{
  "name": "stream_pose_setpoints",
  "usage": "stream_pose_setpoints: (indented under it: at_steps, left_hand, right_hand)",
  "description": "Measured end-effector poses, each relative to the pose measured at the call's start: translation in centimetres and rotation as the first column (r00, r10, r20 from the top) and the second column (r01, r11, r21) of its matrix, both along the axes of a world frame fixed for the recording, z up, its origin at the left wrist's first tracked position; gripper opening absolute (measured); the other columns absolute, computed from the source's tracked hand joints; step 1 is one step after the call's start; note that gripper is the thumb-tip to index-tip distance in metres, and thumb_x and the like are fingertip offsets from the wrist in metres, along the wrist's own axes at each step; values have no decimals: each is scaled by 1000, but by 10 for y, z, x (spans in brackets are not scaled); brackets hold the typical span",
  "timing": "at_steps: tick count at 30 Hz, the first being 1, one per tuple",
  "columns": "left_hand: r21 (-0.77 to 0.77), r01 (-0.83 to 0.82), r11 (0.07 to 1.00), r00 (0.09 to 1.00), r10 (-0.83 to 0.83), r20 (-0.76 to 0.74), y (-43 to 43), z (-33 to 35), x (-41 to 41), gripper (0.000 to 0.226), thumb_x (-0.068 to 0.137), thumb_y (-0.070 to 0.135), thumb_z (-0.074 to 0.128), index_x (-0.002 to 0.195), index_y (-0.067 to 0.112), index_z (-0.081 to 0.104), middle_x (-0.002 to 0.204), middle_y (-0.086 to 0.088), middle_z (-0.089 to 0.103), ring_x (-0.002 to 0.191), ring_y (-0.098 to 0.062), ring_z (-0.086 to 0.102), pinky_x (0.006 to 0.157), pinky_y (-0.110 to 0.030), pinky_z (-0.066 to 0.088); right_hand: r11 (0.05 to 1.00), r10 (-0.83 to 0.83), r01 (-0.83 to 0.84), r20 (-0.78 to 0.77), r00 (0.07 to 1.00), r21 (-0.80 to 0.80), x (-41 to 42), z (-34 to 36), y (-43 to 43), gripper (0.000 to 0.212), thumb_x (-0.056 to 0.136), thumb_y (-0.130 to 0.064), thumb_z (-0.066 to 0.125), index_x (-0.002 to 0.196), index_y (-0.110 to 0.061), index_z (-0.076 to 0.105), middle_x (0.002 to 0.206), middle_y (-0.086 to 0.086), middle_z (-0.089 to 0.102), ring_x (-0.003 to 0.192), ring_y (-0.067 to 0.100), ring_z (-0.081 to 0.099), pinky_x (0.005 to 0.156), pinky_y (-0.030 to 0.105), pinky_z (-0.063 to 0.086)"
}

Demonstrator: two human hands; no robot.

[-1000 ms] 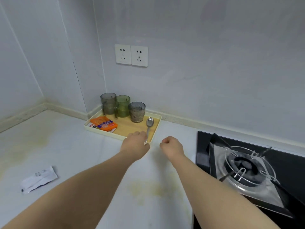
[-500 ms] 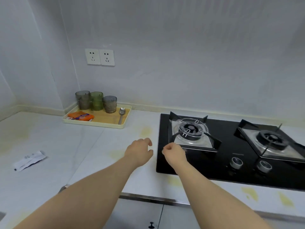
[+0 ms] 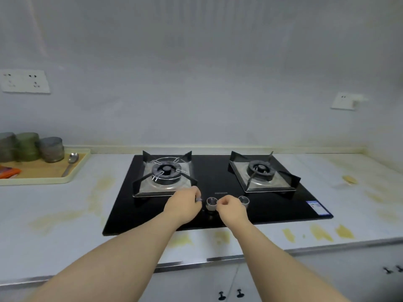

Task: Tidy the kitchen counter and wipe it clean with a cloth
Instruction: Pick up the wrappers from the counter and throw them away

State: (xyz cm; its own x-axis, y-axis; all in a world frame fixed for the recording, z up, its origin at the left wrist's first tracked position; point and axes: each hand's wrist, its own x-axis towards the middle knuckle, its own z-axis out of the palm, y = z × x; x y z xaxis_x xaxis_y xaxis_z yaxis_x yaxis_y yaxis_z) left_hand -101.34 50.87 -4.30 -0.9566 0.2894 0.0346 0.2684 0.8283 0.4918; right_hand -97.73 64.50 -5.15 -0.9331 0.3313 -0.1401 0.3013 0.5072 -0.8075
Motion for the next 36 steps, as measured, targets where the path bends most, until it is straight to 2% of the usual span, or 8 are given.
stream_pose_setpoints:
  at_steps: [4,10,18,23,28,32,36]
  left_hand:
    - [31,73,997,997,-73,1,86,4,-1,27,92,24,46,117,16,53,120,-6,57,110,-25,53,90,-32,43]
    - [65,196,978,980,-197,21,203,2,-1,27,93,24,47,118,17,54,117,-3,59,107,-22,54,87,-31,45]
    - [32,363,931,931,-364,30,318,-10,-14,28,92,25,49,118,16,53,119,-4,57,109,-23,53,89,-31,43]
    - [37,426,904,903,-428,38,386,-13,-48,29,93,24,46,121,16,51,118,-5,57,106,-22,53,86,-32,45]
    - [80,473,878,876,-478,64,448,-13,-88,32,96,25,44,126,16,48,126,-4,53,112,-21,52,88,-29,43]
    - [73,498,864,860,-503,89,478,-19,-111,33,97,24,43,128,15,47,129,-5,52,113,-20,51,88,-26,42]
    - [55,520,852,843,-523,129,511,-28,-125,33,96,24,43,128,15,47,129,-4,52,114,-20,51,92,-29,44]
  right_hand:
    - [995,-97,97,2,995,9,13,3,88,12,89,-12,48,92,-13,59,94,1,57,88,18,51,74,25,37]
    - [973,-229,229,11,973,26,33,-1,199,20,90,-9,47,104,-9,62,95,0,57,90,17,50,76,24,37]
    - [919,-395,395,56,917,12,44,-16,297,20,92,-14,47,105,-9,61,98,4,57,90,20,50,74,23,37]
    - [890,-456,455,54,888,25,28,-16,358,18,92,-13,46,104,-11,59,97,2,55,89,18,50,72,23,37]
    - [870,-493,492,54,868,34,-6,-12,418,11,90,-10,45,92,-12,56,94,3,57,85,20,50,70,24,37]
    - [862,-507,507,23,862,4,-30,-6,449,10,90,-9,45,89,-12,54,89,2,56,80,19,48,58,24,37]
    - [852,-523,524,62,850,4,-43,-15,482,11,89,-9,44,87,-12,54,90,2,56,81,20,49,65,24,38]
